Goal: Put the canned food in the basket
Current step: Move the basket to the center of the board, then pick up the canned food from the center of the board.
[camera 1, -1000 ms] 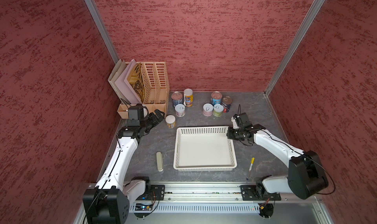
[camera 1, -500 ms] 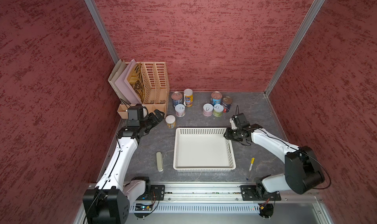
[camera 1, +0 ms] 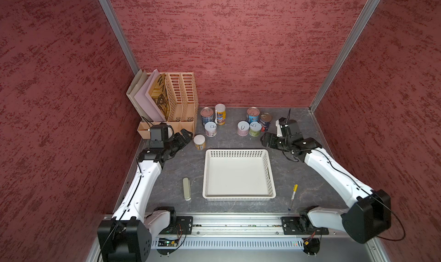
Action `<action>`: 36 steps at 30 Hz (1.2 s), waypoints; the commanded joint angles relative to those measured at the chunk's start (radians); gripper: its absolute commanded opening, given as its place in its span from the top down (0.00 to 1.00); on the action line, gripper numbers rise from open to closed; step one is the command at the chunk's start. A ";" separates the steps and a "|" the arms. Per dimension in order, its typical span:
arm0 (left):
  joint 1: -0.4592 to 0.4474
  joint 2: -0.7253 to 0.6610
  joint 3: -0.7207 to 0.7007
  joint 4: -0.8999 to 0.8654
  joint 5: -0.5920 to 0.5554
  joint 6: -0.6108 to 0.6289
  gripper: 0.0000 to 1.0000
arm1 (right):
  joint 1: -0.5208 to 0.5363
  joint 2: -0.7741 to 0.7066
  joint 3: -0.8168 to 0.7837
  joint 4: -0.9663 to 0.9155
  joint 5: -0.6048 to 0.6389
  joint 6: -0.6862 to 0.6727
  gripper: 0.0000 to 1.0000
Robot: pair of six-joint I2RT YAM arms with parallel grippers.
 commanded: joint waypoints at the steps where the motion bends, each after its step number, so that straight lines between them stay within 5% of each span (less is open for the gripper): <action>1: 0.004 -0.004 -0.012 0.012 0.020 -0.006 0.00 | 0.001 0.020 0.047 0.051 0.138 0.013 0.02; 9: 0.001 -0.004 -0.006 0.005 0.031 -0.006 0.00 | -0.031 0.303 0.090 0.241 0.347 -0.085 0.02; 17: 0.002 0.004 -0.004 0.001 0.019 -0.001 0.00 | -0.057 0.572 0.240 0.269 0.329 -0.164 0.02; 36: -0.002 0.024 -0.001 0.006 0.018 0.001 0.00 | -0.149 0.869 0.589 0.215 0.218 -0.238 0.02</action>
